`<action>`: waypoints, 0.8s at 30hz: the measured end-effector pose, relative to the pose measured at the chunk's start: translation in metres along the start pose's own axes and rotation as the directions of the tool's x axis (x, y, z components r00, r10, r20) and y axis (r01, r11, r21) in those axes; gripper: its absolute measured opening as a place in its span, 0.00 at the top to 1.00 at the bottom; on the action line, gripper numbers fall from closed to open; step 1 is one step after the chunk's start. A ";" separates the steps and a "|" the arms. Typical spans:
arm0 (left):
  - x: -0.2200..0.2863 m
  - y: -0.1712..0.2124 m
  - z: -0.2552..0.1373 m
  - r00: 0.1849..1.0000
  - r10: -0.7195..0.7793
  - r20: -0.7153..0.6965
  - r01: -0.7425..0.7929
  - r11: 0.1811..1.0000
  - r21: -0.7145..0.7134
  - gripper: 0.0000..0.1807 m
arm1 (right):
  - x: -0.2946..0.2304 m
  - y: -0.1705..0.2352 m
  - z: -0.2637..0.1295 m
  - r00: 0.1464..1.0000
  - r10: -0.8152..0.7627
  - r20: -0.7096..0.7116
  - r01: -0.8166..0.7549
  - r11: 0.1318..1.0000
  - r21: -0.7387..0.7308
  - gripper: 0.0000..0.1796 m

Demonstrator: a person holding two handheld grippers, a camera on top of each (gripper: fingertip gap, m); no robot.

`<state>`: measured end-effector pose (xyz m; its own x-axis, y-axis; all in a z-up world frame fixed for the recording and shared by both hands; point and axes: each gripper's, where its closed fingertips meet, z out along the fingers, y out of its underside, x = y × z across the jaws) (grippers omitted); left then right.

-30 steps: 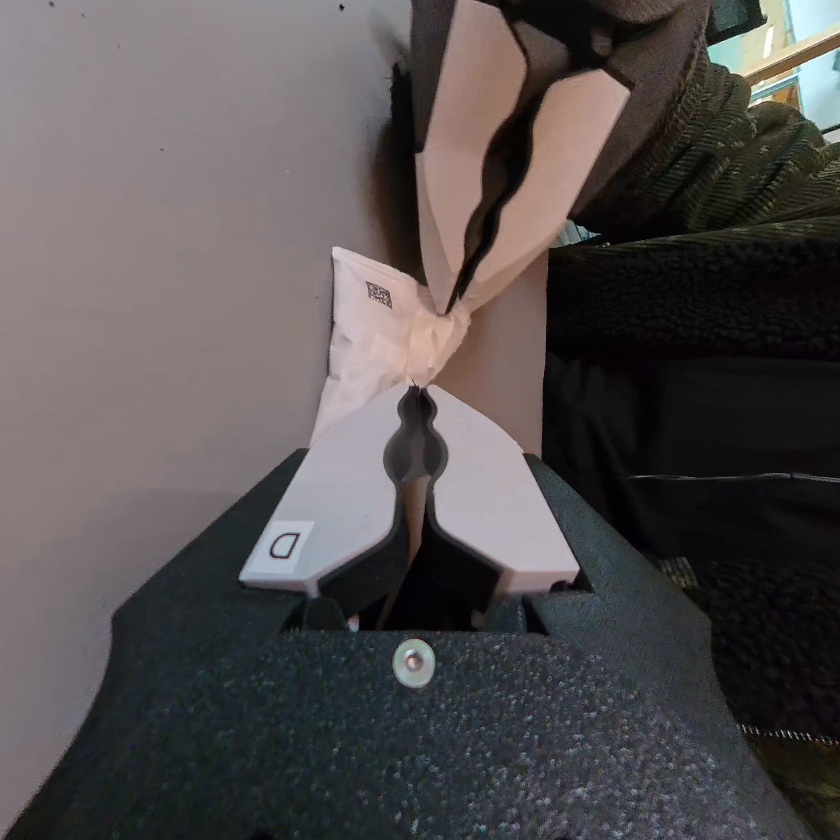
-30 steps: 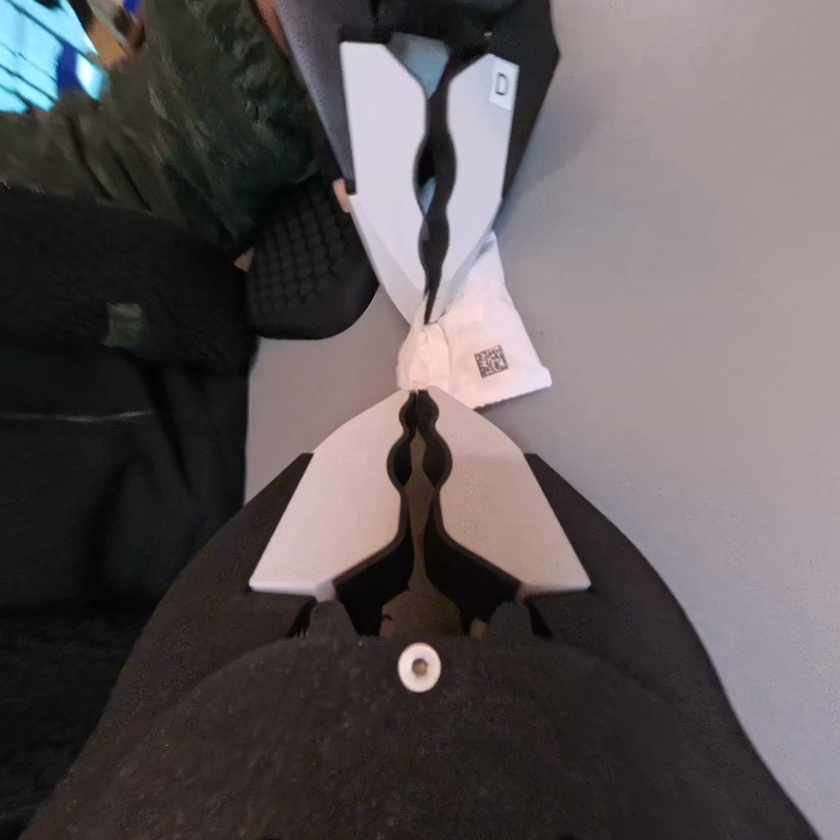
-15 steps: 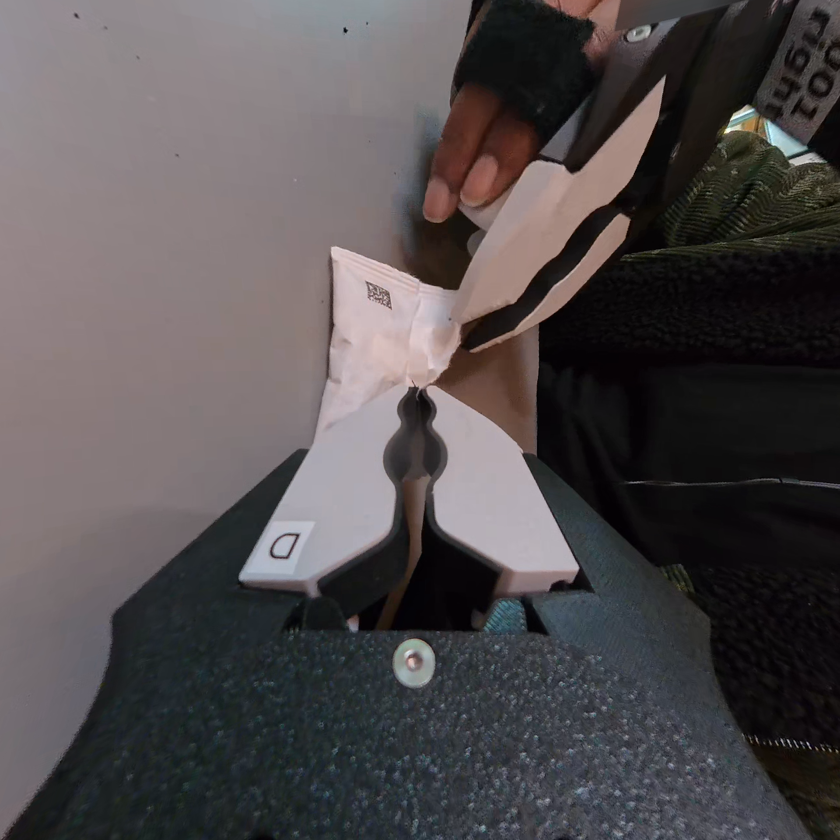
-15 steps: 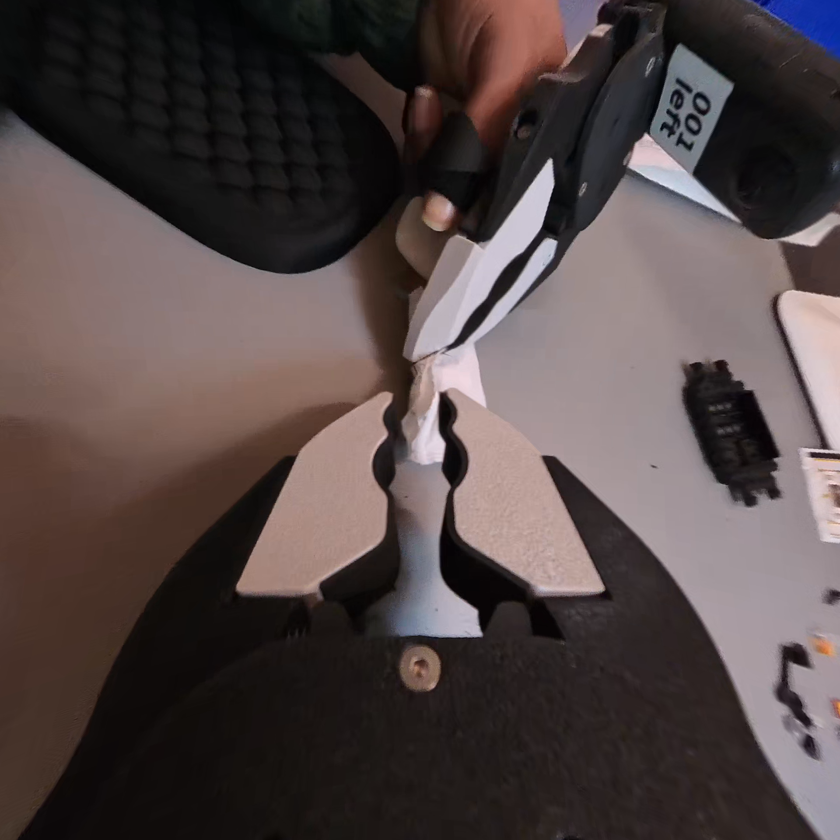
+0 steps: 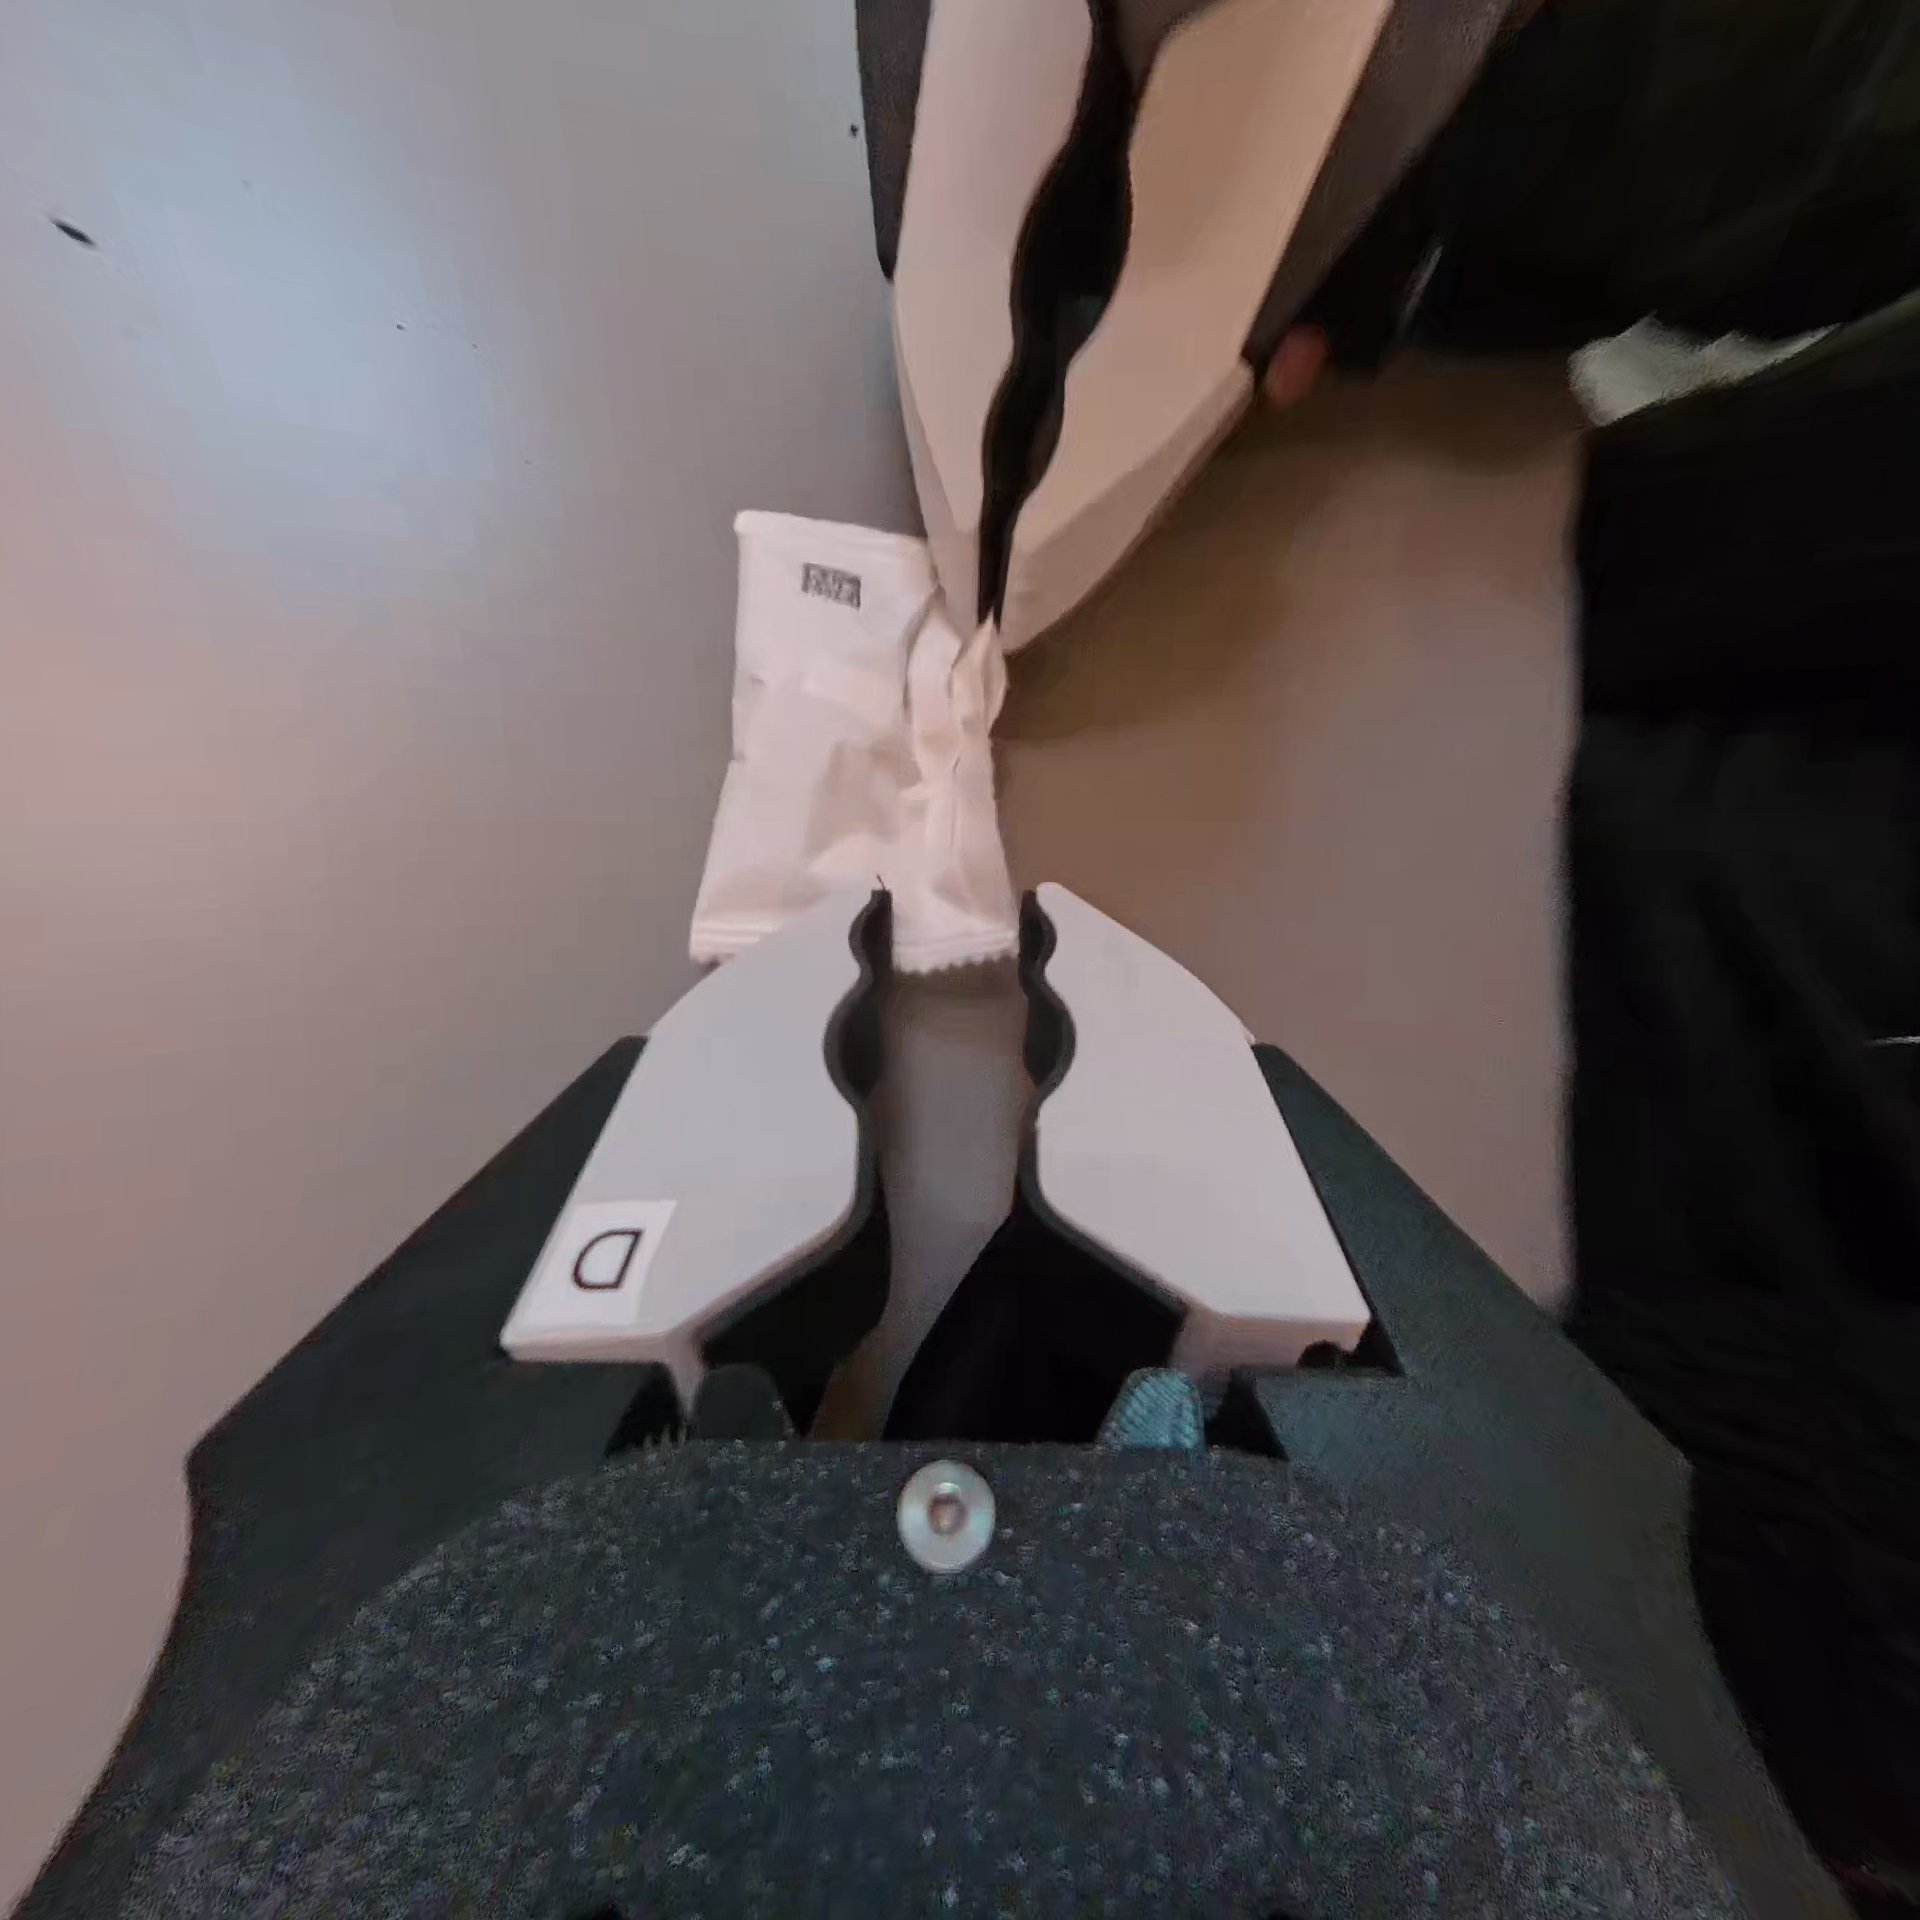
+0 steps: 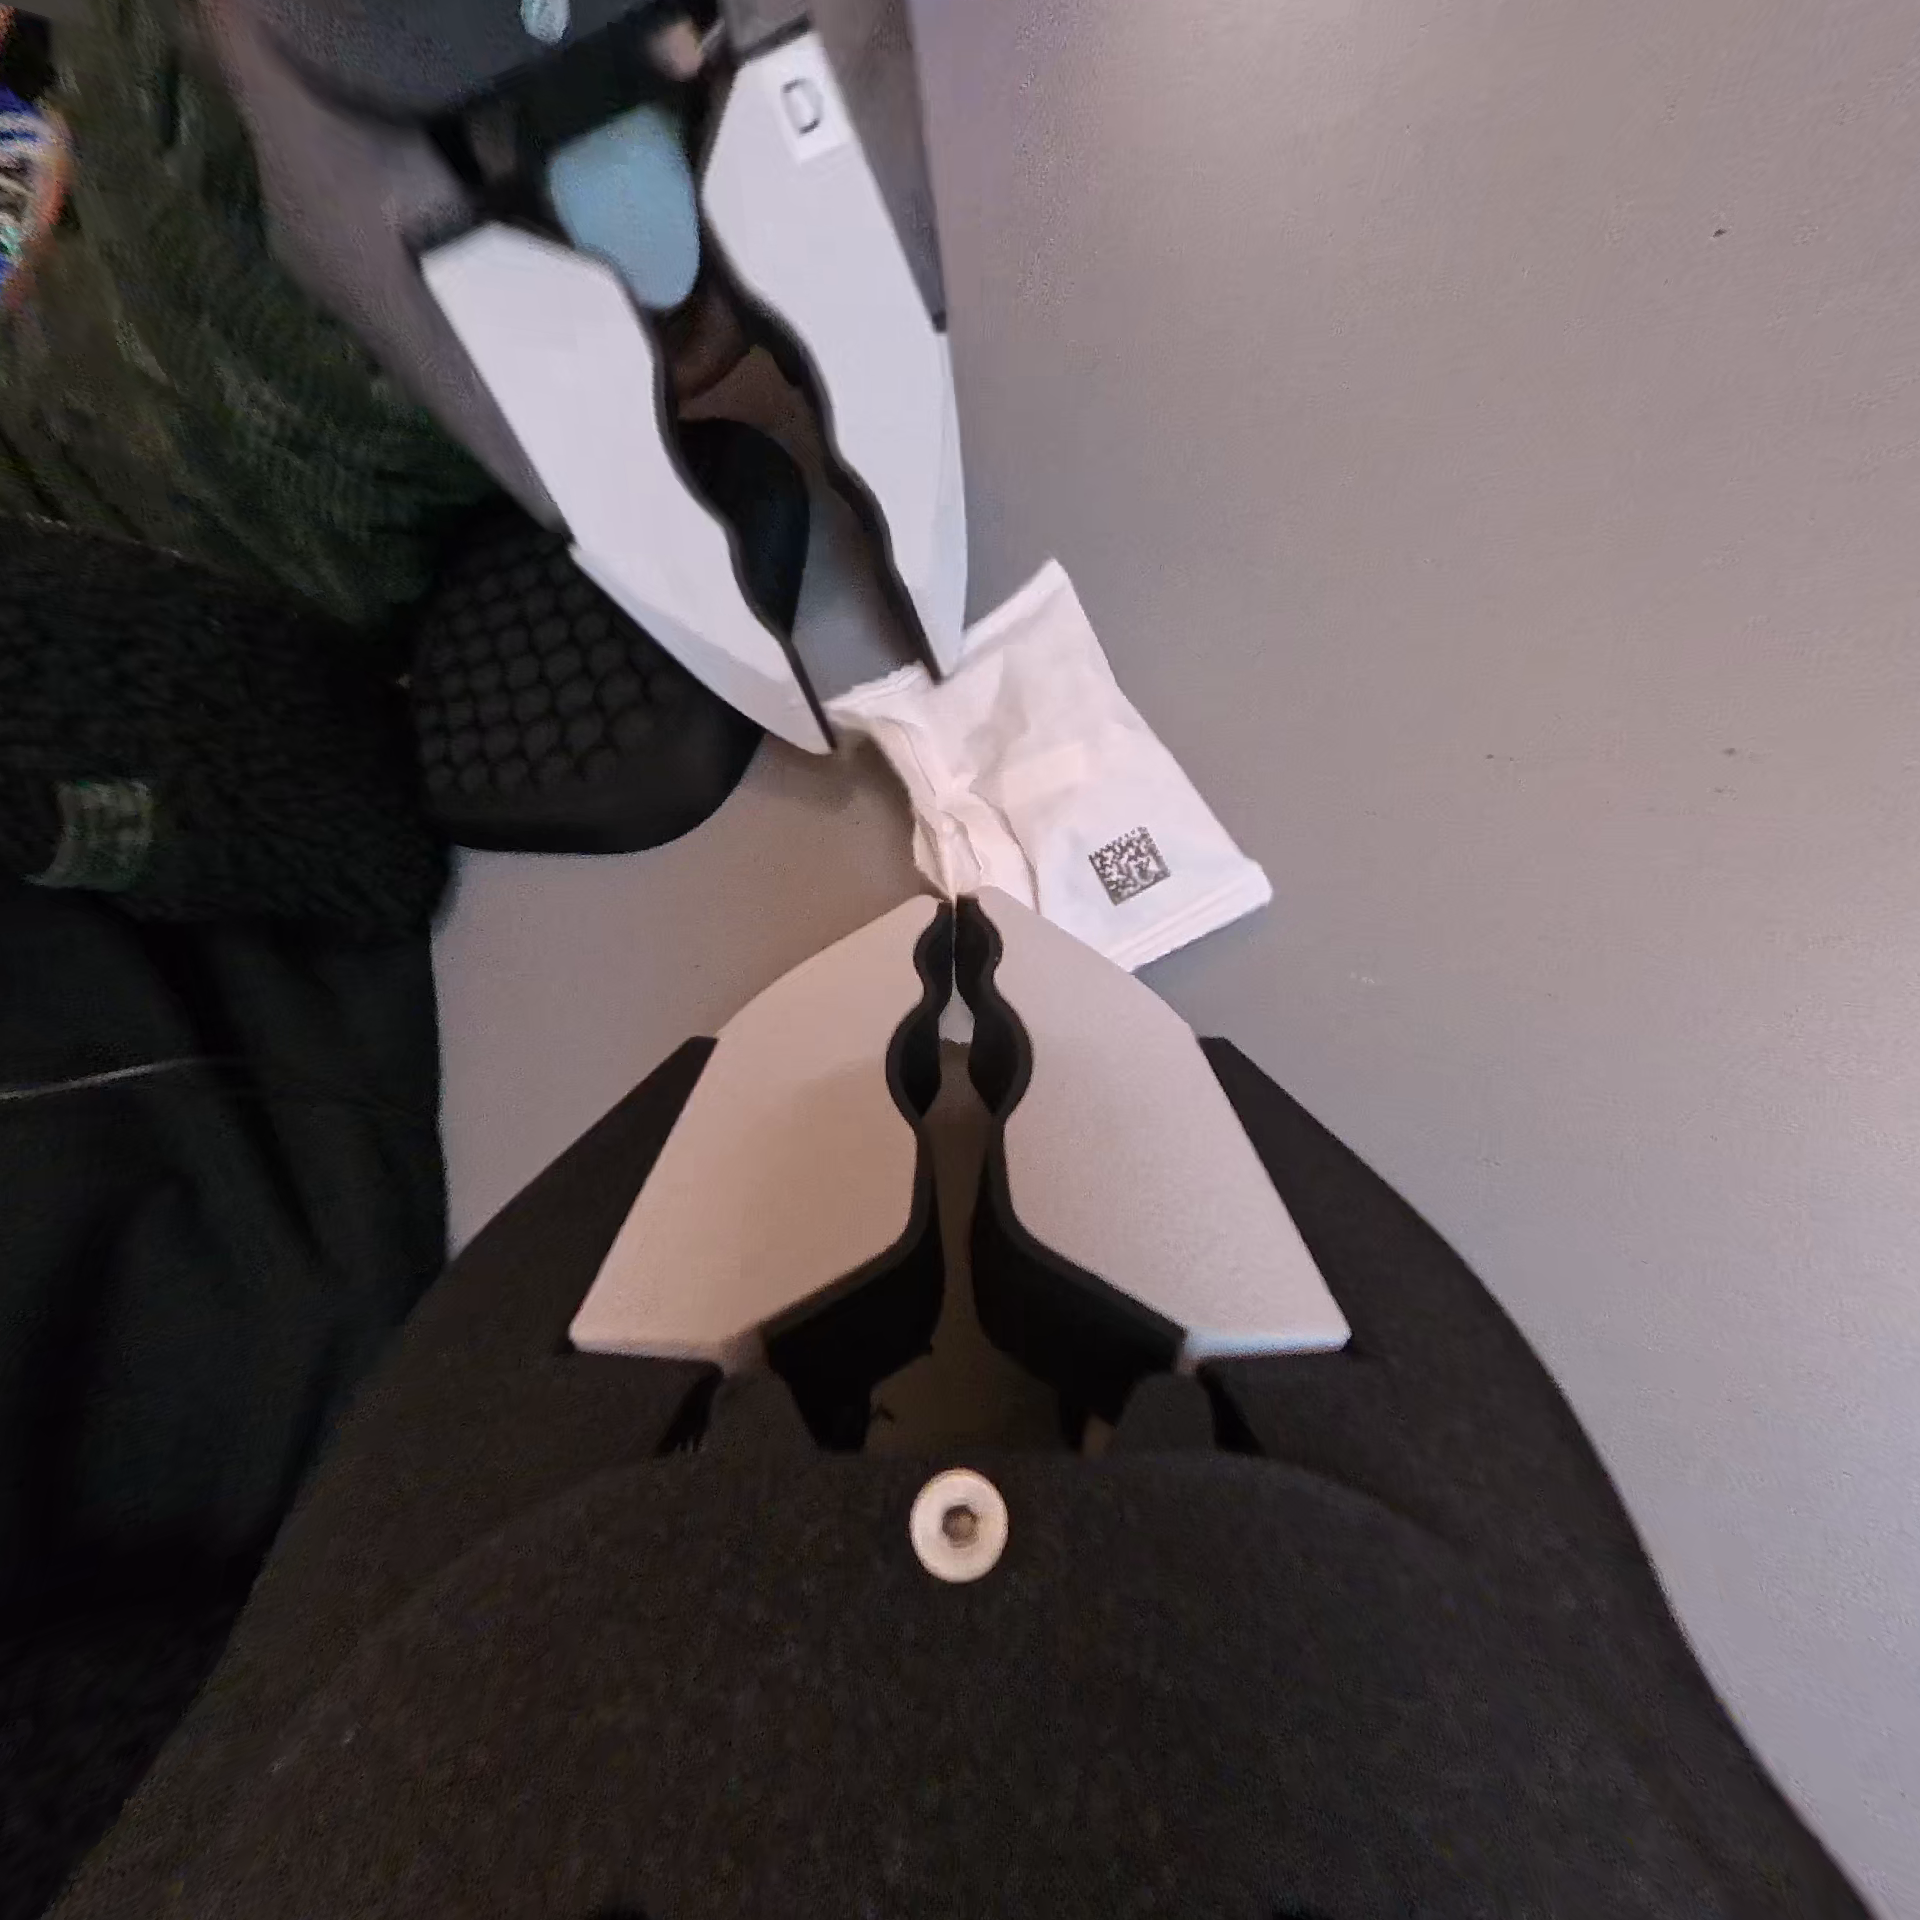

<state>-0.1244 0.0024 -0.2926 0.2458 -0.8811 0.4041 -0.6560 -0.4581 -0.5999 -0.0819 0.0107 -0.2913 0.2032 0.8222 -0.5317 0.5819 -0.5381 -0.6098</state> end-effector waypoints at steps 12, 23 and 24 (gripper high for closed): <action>-0.005 0.002 0.009 0.993 -0.112 0.042 0.110 0.992 0.064 1.00 | -0.008 0.002 -0.001 0.981 0.146 0.130 -0.148 0.989 0.007 1.00; -0.005 0.005 0.012 0.903 -0.376 -0.209 0.361 0.926 -0.108 1.00 | -0.018 -0.014 -0.001 0.644 -0.698 -0.313 0.711 0.697 -0.091 0.90; -0.006 0.004 0.013 0.901 -0.380 -0.210 0.364 0.925 -0.112 1.00 | -0.020 -0.014 0.003 0.565 -0.753 -0.337 0.762 0.633 -0.136 0.89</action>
<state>-0.1194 0.0045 -0.3061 0.3207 -0.5952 0.7368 -0.5970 -0.7309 -0.3306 -0.0962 0.0014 -0.2738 -0.0579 0.9323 0.3571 0.6303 0.3116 -0.7111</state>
